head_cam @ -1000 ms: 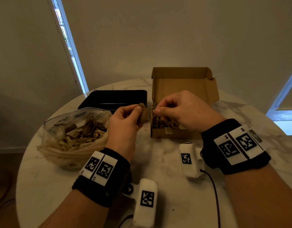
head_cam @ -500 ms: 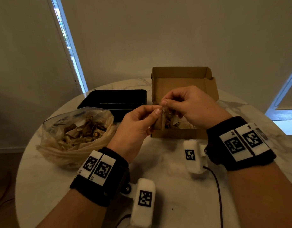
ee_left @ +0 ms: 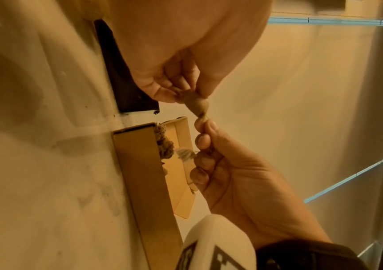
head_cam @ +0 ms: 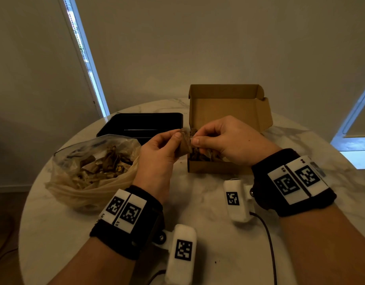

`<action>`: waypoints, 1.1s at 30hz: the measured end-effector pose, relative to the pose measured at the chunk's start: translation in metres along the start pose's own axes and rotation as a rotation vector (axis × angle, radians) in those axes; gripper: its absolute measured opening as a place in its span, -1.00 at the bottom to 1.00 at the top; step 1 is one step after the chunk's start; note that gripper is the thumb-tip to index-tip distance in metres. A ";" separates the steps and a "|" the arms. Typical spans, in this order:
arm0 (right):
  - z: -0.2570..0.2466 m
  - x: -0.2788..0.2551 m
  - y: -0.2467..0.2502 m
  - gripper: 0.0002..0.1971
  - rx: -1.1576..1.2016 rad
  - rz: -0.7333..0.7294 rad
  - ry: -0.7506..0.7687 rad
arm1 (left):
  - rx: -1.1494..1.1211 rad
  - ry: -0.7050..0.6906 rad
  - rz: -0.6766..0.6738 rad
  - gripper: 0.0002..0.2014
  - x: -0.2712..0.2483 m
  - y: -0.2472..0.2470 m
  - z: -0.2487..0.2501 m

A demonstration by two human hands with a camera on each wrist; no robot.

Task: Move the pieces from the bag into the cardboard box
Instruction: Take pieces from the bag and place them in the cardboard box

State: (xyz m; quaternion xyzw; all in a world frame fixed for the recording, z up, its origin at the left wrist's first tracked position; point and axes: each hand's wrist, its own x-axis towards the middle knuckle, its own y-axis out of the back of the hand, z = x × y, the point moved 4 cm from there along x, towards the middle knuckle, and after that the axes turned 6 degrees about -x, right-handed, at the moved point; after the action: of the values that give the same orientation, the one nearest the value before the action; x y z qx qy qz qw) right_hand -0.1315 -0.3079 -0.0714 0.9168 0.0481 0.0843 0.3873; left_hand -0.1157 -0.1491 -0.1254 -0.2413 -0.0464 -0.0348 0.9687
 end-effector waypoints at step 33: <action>0.017 0.009 0.004 -0.91 0.460 0.125 -0.034 | -0.160 0.211 -0.257 -0.80 -0.007 -0.016 -0.007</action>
State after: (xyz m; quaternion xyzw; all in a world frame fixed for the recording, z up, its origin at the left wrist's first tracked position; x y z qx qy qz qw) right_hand -0.1194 -0.3213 -0.0793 0.9834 0.0026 0.0797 0.1628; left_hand -0.1235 -0.1656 -0.1247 -0.3048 0.0280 -0.1868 0.9335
